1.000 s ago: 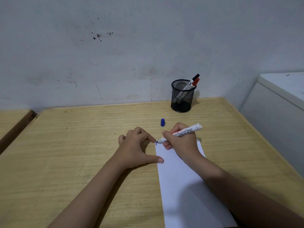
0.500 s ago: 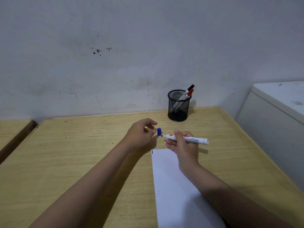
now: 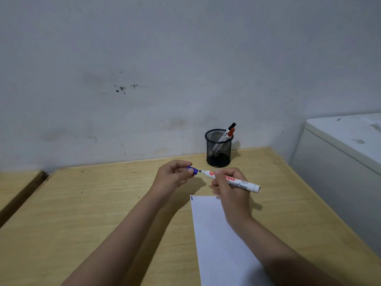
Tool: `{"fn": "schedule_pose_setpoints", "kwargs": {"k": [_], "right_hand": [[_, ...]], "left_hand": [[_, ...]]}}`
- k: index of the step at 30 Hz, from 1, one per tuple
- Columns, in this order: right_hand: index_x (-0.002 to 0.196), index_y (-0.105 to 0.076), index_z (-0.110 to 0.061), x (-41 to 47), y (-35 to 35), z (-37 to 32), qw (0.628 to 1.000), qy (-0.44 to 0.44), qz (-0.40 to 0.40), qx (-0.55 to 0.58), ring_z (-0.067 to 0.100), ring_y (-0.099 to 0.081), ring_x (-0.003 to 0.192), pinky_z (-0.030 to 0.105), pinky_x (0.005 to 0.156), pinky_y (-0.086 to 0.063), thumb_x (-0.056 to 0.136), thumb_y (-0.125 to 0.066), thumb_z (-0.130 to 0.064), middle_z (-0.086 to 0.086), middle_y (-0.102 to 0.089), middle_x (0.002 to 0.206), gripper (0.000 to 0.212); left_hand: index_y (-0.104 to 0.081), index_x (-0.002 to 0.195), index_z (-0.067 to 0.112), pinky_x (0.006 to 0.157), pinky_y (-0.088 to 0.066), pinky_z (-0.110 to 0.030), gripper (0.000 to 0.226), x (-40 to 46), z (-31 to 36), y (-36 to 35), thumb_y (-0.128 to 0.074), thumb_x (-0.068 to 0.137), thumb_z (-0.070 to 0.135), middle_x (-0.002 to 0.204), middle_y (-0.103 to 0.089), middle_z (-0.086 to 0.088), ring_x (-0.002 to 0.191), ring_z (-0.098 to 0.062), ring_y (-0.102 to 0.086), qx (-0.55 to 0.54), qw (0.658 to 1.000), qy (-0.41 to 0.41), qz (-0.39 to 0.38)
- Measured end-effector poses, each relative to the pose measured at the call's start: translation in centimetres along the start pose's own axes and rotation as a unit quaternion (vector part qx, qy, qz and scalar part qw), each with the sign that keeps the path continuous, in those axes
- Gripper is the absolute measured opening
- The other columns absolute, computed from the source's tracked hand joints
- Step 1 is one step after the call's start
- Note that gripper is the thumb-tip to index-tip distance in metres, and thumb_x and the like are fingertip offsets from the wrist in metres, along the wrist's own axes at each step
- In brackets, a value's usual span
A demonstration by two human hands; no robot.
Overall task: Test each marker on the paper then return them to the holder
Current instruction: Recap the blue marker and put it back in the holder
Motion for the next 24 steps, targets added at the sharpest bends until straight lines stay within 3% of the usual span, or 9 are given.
{"fn": "schedule_pose_setpoints", "kwargs": {"k": [3, 7, 17, 21, 24], "right_hand": [[0.073, -0.059, -0.008, -0.1, -0.1, -1.8, 0.999, 0.039, -0.028, -0.004, 0.006, -0.061, 0.058, 0.019, 0.054, -0.047, 0.084, -0.067, -0.013, -0.004, -0.069, 0.063, 0.015], [0.069, -0.059, -0.013, -0.4, -0.1, -3.0, 0.997, 0.057, -0.044, -0.01, 0.005, -0.063, 0.061, 0.021, 0.056, -0.044, 0.084, -0.068, -0.014, 0.003, -0.07, 0.069, 0.017], [0.07, -0.06, -0.004, -0.9, 0.0, -4.4, 0.994, 0.086, -0.069, -0.019, 0.003, -0.06, 0.054, 0.012, 0.051, -0.041, 0.082, -0.068, -0.008, 0.004, -0.066, 0.063, 0.015], [0.072, -0.061, -0.001, -0.9, -0.1, -4.7, 0.992, 0.075, -0.1, -0.014, 0.008, -0.057, 0.054, 0.022, 0.054, -0.041, 0.08, -0.071, -0.009, 0.005, -0.065, 0.061, 0.015], [0.072, -0.062, -0.002, -0.8, -0.3, -5.0, 0.99, 0.061, -0.127, -0.003, 0.009, -0.056, 0.055, 0.022, 0.054, -0.043, 0.079, -0.072, -0.01, 0.004, -0.064, 0.059, 0.014]], "left_hand": [[-0.065, 0.091, 0.014, 0.074, -0.05, -0.025, 0.014, -1.1, 0.8, -0.2, -0.061, 0.084, 0.003, 0.079, -0.072, -0.001, 0.074, -0.01, -0.069, -0.123, 0.991, 0.038, -0.026], [-0.064, 0.09, 0.015, 0.075, -0.05, -0.026, 0.013, -2.0, 1.6, -0.8, -0.059, 0.085, 0.003, 0.077, -0.072, 0.002, 0.071, -0.007, -0.068, -0.175, 0.982, 0.055, -0.046], [-0.064, 0.085, 0.012, 0.079, -0.05, -0.029, 0.012, -3.6, 2.5, -1.9, -0.059, 0.084, 0.001, 0.082, -0.061, -0.011, 0.067, -0.009, -0.07, -0.154, 0.984, 0.043, -0.076], [-0.063, 0.082, 0.009, 0.074, -0.054, -0.024, 0.011, -4.1, 3.2, -1.8, -0.059, 0.084, -0.001, 0.066, -0.066, -0.003, 0.066, -0.011, -0.069, -0.128, 0.987, 0.026, -0.098], [-0.061, 0.081, 0.006, 0.071, -0.056, -0.02, 0.01, -4.3, 3.9, -1.4, -0.058, 0.083, -0.004, 0.057, -0.067, 0.003, 0.063, -0.01, -0.067, -0.123, 0.988, 0.004, -0.098]]}}
Point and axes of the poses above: each hand's wrist, its own x-axis towards the middle knuckle, its own y-axis out of the back of the hand, z = x × y, the point moved 5 cm from there along x, towards the middle knuckle
